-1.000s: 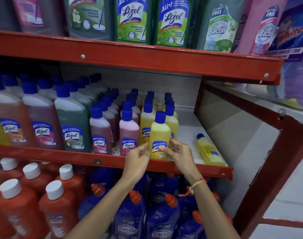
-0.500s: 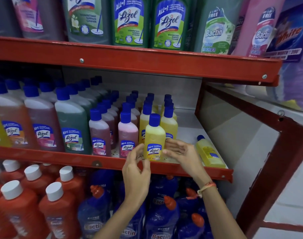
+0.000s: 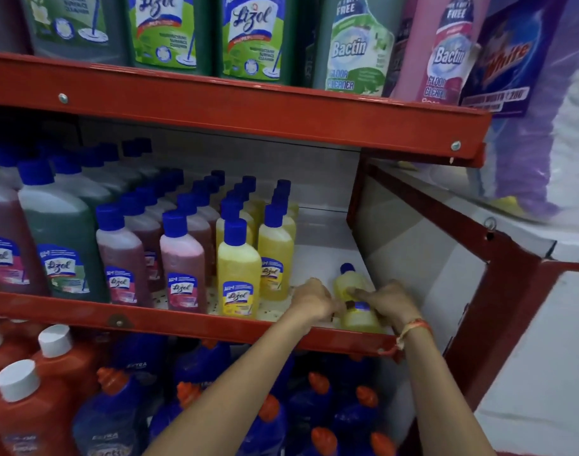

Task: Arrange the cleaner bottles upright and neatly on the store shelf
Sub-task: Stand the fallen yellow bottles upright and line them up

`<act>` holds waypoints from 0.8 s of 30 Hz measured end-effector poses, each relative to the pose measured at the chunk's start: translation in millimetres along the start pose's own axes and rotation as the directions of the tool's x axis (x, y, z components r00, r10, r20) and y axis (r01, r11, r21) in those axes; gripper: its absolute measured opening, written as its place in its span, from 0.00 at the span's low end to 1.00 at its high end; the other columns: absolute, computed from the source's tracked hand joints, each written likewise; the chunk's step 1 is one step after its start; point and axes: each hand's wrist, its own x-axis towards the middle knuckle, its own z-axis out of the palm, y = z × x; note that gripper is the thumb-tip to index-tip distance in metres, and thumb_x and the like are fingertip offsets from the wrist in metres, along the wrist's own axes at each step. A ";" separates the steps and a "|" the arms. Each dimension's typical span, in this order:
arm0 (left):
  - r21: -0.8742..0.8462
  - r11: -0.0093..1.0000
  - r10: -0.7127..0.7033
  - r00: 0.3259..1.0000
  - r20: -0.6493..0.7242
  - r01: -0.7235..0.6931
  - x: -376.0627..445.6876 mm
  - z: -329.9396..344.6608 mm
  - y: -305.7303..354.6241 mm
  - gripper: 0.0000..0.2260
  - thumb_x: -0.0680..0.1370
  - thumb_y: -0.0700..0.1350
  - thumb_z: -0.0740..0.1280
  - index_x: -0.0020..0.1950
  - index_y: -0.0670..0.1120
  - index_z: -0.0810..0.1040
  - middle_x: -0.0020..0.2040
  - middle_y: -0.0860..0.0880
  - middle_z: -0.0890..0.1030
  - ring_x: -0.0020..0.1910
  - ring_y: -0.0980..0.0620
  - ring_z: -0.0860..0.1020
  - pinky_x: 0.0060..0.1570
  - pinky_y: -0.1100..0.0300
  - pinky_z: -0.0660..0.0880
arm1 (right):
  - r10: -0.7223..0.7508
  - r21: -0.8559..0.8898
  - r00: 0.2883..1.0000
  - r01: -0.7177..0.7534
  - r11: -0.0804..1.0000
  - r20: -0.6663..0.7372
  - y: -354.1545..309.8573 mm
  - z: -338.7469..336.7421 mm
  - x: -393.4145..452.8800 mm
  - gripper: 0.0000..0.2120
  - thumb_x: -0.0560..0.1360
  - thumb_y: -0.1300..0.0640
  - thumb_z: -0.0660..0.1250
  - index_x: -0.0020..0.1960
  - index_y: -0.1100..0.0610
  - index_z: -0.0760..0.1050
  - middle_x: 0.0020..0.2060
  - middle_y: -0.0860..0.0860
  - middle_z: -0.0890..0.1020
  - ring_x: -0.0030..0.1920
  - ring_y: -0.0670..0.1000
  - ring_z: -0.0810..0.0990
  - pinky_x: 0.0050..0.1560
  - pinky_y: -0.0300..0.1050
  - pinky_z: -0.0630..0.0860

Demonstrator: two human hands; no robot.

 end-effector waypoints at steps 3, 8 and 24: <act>-0.056 0.997 -0.061 0.998 0.021 0.062 12.5 2.3 -2.1 0.19 0.61 0.42 0.78 0.48 0.38 0.79 0.51 0.36 0.82 0.50 0.39 0.83 0.53 0.47 0.80 | -0.019 0.262 0.997 -0.003 0.965 0.081 5.6 -1.1 3.2 0.19 0.62 0.51 0.80 0.36 0.66 0.77 0.28 0.56 0.80 0.32 0.55 0.80 0.39 0.50 0.78; -0.144 0.988 0.047 0.992 -0.121 -0.064 5.8 -7.8 -0.9 0.19 0.55 0.40 0.81 0.42 0.41 0.81 0.35 0.47 0.81 0.38 0.49 0.82 0.47 0.57 0.81 | -0.206 0.605 0.968 0.078 0.792 0.145 0.3 -3.5 -7.5 0.18 0.67 0.61 0.76 0.54 0.66 0.78 0.43 0.59 0.84 0.36 0.51 0.84 0.37 0.44 0.83; 0.009 0.956 0.274 0.886 -0.375 -0.292 -28.1 -10.4 -12.3 0.17 0.59 0.44 0.81 0.43 0.47 0.78 0.37 0.51 0.81 0.36 0.57 0.80 0.37 0.68 0.78 | -0.333 0.640 0.935 0.332 0.693 -0.124 -1.3 17.0 -31.3 0.37 0.52 0.50 0.83 0.57 0.56 0.75 0.48 0.53 0.85 0.45 0.46 0.85 0.46 0.41 0.82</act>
